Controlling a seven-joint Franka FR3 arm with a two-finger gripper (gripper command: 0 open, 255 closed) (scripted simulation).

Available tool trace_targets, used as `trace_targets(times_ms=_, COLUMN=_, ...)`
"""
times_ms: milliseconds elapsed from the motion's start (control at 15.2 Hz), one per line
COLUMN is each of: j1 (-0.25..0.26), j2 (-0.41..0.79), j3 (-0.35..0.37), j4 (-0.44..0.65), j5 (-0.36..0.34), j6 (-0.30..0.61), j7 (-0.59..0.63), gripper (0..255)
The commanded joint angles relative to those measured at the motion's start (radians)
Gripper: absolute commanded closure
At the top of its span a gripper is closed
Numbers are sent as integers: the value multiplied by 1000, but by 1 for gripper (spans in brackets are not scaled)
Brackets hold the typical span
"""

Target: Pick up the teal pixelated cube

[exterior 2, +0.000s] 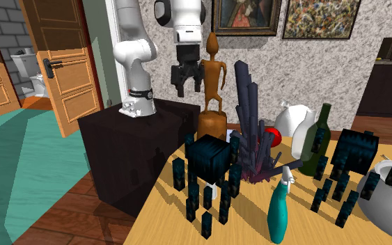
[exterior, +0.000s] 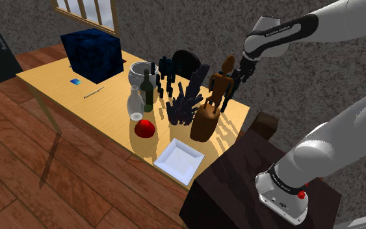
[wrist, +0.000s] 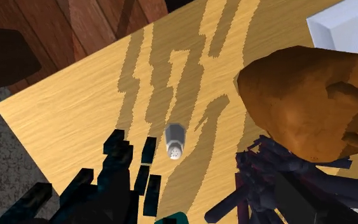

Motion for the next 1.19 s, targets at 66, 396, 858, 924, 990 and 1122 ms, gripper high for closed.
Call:
trace_targets(times_ms=66, j1=-9, j2=123, j3=-28, j4=56, j5=59, j6=74, j7=-62, gripper=0)
trace_targets(times_ms=396, j1=-50, j2=318, j3=-38, j4=177, j5=185, j6=152, j7=-171, gripper=0)
trace_targets(times_ms=858, j1=-106, j2=479, j3=-10, j4=275, j5=287, j6=215, j7=-250, gripper=0)
trace_targets(times_ms=924, j1=-109, j2=489, j3=-7, j4=273, j5=293, j6=226, j7=-255, gripper=0)
trace_targets(times_ms=990, j1=-112, j2=499, j3=-3, j4=272, j5=300, j6=236, j7=-260, gripper=0)
trace_targets(times_ms=1122, j1=-118, j2=520, j3=5, j4=271, j5=313, j6=257, j7=-269, gripper=0)
